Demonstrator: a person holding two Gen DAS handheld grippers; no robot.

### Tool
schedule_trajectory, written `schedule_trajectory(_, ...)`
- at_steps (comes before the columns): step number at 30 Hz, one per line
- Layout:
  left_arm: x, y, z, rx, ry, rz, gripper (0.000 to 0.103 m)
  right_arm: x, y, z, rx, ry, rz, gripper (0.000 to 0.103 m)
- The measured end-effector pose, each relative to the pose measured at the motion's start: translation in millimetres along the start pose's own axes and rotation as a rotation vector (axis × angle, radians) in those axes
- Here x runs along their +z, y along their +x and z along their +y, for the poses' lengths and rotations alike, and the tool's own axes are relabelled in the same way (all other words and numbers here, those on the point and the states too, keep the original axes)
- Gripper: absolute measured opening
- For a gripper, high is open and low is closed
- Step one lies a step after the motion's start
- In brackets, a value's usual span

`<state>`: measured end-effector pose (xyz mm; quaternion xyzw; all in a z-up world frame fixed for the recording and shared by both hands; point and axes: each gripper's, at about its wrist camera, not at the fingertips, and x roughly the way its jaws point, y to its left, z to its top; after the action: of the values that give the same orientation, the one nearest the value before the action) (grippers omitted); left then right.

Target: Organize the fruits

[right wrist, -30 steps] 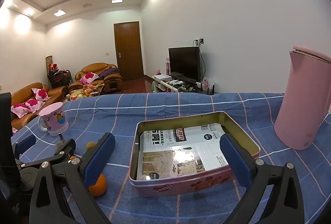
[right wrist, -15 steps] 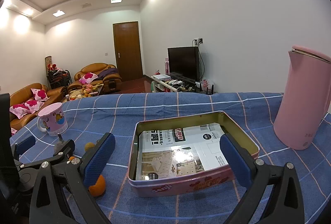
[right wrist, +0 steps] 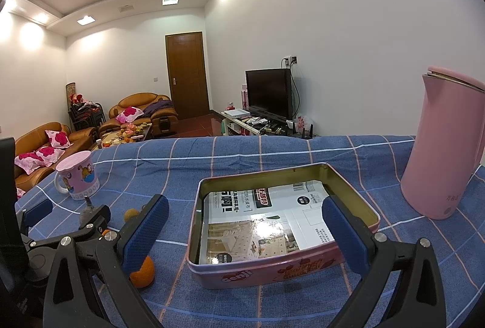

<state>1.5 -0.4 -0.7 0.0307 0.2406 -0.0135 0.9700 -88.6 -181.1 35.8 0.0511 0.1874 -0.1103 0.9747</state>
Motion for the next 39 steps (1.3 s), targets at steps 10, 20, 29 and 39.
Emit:
schedule_trajectory(10,-0.1,0.0,-0.1,0.000,0.000,0.000,0.103,0.8,0.0,-1.2,-0.001,0.000,0.000,0.102)
schedule_trajectory(20,-0.2,-0.2,-0.2,0.000,0.000,-0.001,0.103,2.4,0.3,-1.7,-0.003,0.000,0.002,0.102)
schedule_trajectory(29,-0.1,-0.3,0.0,0.000,0.000,-0.001,0.103,2.3,0.1,-1.8,-0.002,0.002,0.001,0.102)
schedule_trajectory(39,-0.3,-0.2,-0.1,0.000,0.000,0.000,0.103,0.9,-0.1,1.3,0.009,0.002,0.006,0.102)
